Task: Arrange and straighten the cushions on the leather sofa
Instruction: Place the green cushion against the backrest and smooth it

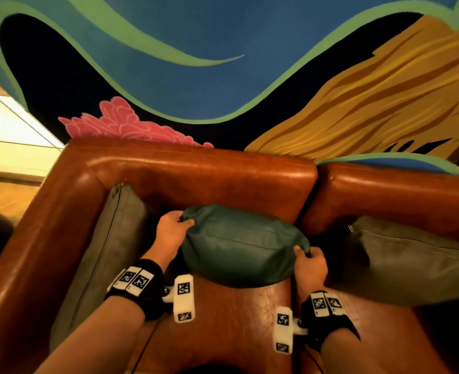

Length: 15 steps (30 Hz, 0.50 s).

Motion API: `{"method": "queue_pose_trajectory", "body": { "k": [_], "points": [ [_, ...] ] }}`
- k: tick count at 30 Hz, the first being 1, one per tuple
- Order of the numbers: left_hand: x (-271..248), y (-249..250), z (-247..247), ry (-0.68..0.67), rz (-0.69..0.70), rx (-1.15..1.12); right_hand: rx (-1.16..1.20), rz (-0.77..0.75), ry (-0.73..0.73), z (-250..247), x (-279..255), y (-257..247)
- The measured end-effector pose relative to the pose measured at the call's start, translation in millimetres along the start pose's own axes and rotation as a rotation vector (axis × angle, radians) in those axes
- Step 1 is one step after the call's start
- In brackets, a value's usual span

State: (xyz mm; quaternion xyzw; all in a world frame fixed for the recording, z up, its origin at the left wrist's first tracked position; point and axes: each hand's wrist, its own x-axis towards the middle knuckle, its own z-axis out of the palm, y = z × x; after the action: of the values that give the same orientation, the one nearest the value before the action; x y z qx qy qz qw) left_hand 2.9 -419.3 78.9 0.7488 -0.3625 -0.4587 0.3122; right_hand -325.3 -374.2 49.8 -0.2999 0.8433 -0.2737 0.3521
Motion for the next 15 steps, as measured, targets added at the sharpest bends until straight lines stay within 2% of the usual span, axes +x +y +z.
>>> {"method": "queue_pose_trajectory", "body": {
  "k": [1, 2, 4, 6, 7, 8, 10, 12, 14, 15],
  "points": [
    [-5, 2, 10, 0.021, -0.021, -0.096, -0.029, -0.077, -0.027, 8, -10, -8],
    [-11, 3, 22, 0.074, 0.005, -0.094, -0.059, -0.189, -0.076, 16, -23, -15],
    [-25, 12, 32, 0.122, 0.157, 0.100, -0.081, -0.408, -0.146, 21, -47, -22],
    [-29, 21, 22, 0.191, 0.348, 0.288, -0.037, -0.469, -0.088, -2, -40, -20],
    [-25, 24, 9, 0.208, 0.382, 0.303, -0.003, -0.458, -0.023, -16, -27, -18],
    [-16, 24, -3, 0.234, 0.358, 0.288, 0.014, -0.428, 0.014, -32, -17, -20],
    [-2, 15, -17, 0.239, 0.222, 0.213, 0.023, -0.376, -0.018, -47, -5, -21],
    [-2, 5, -17, 0.124, 0.059, -0.051, 0.073, -0.269, -0.091, -42, 6, -15],
    [-9, -5, -17, -0.093, -0.140, -0.388, 0.159, -0.071, -0.136, -33, 20, 7],
    [-14, -14, -18, -0.147, -0.208, -0.441, 0.156, 0.006, -0.136, -31, 25, 17]
  ]
}}
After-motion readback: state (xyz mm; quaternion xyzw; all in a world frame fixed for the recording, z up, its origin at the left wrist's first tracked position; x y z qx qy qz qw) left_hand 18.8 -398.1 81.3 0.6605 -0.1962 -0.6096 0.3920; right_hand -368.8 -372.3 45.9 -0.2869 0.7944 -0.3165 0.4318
